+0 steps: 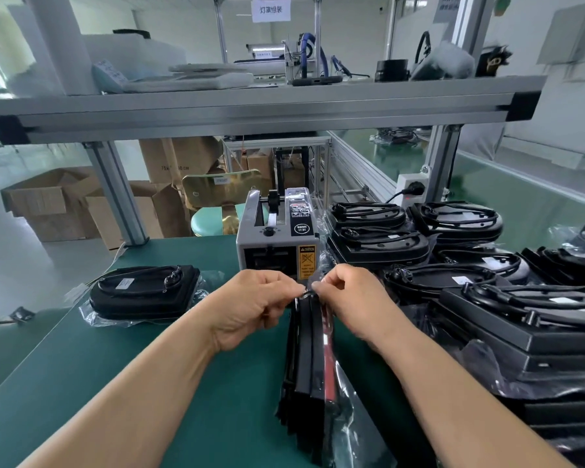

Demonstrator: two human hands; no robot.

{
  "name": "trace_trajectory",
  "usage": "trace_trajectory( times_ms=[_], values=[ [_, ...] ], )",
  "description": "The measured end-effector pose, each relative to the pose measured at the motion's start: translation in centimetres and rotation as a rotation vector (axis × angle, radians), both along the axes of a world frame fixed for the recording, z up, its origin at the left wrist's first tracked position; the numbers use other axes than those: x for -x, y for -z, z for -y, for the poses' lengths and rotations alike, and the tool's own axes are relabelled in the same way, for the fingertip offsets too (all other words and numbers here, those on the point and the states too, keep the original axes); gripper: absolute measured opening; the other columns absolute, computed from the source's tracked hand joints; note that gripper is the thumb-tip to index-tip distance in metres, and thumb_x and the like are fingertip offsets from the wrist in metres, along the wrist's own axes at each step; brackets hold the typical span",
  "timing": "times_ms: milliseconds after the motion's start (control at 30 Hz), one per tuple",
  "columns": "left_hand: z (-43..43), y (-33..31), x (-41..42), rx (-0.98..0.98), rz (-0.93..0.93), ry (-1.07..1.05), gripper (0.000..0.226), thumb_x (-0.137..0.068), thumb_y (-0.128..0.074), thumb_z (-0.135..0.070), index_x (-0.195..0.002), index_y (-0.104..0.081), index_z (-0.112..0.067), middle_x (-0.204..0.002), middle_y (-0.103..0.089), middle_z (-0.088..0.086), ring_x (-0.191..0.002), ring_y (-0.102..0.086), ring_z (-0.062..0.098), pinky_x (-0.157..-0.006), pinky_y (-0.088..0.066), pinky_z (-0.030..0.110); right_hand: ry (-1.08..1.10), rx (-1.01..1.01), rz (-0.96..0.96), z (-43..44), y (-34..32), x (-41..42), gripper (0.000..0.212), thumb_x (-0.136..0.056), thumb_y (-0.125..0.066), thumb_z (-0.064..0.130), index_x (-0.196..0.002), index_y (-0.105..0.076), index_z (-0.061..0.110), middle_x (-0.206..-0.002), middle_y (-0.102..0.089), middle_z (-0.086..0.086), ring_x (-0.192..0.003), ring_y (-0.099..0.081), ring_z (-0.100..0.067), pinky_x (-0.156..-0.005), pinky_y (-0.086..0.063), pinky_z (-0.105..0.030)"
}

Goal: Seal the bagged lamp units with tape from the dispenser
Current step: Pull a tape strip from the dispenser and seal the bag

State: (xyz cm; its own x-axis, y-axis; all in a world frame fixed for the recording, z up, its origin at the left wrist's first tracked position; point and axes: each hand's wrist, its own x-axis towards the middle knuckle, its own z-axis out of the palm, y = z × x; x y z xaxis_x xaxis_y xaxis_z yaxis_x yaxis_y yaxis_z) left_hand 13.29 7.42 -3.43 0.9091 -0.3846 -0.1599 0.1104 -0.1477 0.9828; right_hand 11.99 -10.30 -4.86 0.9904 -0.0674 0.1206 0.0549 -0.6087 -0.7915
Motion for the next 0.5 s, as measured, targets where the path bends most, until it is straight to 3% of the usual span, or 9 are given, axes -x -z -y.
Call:
trace_trajectory(
  times_ms=[200,500],
  values=[
    [0.6,-0.3,-1.1,-0.179,0.025,0.05,0.021,-0.085,-0.072,-0.016,-0.064,-0.067,-0.019,-0.058,-0.038,0.001,-0.053,-0.031,0.012,-0.053,-0.026,0.024,0.005,-0.126,-0.032,-0.1,0.3,0.0,0.018,-0.09,-0.069,0.033,-0.08,-0.064,0.019,-0.073,-0.064,0.004,-0.063,-0.054,-0.01,-0.059,-0.038,-0.023],
    [0.4,-0.7,-2.1,-0.231,0.003,0.183,0.021,-0.088,-0.07,-0.013,-0.068,-0.067,-0.017,-0.054,-0.038,-0.004,-0.05,-0.031,0.009,-0.053,-0.028,0.023,0.003,-0.139,-0.019,0.0,0.6,-0.2,0.018,-0.089,-0.07,0.032,-0.077,-0.063,0.02,-0.07,-0.062,0.005,-0.061,-0.052,-0.009,-0.061,-0.039,-0.026]
  ],
)
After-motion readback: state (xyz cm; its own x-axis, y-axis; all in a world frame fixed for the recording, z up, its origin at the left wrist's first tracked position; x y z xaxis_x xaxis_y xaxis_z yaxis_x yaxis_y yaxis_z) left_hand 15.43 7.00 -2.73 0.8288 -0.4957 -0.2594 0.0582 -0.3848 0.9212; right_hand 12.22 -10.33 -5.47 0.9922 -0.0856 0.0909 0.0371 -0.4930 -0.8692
